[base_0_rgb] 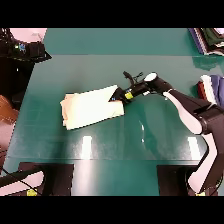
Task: Fold the shirts.
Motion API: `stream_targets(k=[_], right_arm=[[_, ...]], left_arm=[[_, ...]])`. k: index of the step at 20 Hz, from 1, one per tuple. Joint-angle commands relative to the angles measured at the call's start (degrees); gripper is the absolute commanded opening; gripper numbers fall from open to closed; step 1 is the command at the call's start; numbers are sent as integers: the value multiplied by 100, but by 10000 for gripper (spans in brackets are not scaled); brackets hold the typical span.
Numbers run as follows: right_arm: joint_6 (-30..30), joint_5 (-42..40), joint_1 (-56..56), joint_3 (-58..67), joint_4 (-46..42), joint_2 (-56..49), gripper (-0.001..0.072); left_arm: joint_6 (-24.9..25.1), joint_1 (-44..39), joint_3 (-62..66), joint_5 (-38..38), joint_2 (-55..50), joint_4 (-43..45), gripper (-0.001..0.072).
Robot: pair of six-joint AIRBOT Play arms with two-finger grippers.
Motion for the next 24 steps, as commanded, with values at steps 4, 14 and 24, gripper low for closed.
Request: stream_targets(k=[4, 14, 24], right_arm=[[-199, -72, 160, 1078, 22, -151, 16], [446, 437, -2931, 1438, -2649, 1766, 16], [398, -621, -6275, 1440, -2269, 1886, 16]], left_arm=[[13, -24, 7, -168, -2, -7, 24], [4, -1440, 4, 177, -2, -31, 24], [-15, -2371, 7, 713, -2, -48, 24]])
